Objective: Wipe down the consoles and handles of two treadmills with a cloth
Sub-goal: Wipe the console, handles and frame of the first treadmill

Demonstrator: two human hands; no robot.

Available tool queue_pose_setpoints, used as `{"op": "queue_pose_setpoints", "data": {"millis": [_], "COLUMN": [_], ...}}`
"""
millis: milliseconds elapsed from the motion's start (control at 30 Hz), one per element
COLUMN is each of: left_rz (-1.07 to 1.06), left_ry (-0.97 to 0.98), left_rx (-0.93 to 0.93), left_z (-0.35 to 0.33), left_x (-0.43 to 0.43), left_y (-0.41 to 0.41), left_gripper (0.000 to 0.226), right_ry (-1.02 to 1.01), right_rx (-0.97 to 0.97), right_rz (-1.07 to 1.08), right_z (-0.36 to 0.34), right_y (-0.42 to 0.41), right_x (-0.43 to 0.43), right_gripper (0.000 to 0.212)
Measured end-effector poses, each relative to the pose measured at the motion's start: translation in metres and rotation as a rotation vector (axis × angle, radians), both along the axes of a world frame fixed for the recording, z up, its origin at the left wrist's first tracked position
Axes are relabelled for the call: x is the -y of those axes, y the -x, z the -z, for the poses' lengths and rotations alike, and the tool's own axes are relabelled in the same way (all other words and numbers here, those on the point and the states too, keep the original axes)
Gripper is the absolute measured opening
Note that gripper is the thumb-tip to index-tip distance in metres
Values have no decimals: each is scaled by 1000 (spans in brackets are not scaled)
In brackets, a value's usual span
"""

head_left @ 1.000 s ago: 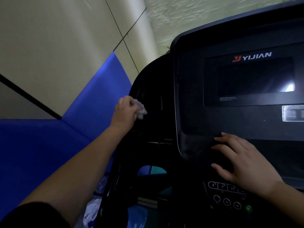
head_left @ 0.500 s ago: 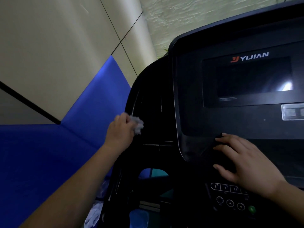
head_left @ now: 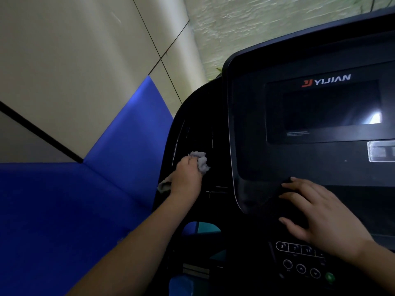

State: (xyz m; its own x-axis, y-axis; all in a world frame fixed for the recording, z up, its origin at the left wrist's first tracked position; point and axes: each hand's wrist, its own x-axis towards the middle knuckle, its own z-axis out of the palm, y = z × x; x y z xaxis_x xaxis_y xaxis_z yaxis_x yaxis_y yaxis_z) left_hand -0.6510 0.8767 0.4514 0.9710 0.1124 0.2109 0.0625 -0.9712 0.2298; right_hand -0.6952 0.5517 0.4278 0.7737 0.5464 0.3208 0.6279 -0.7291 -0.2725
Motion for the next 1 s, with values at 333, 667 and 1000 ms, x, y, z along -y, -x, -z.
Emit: {"op": "queue_pose_setpoints", "data": {"millis": [333,667,1000], "left_rz": [181,-51,-107], "left_ry": [270,122,93], "left_rx": [23,101,178], "left_z": [-11,-22,-8], "left_x": [19,12,33], "left_y": [-7,-41,-26], "left_gripper": [29,68,48], "right_ry": [14,13,9], "right_rx": [-18,-8,-10], "right_rz": [-4,5,0], "right_z": [2,-3,0], "right_y": [-1,0,0], "right_x": [0,-1,1], "right_gripper": [49,50,47]}}
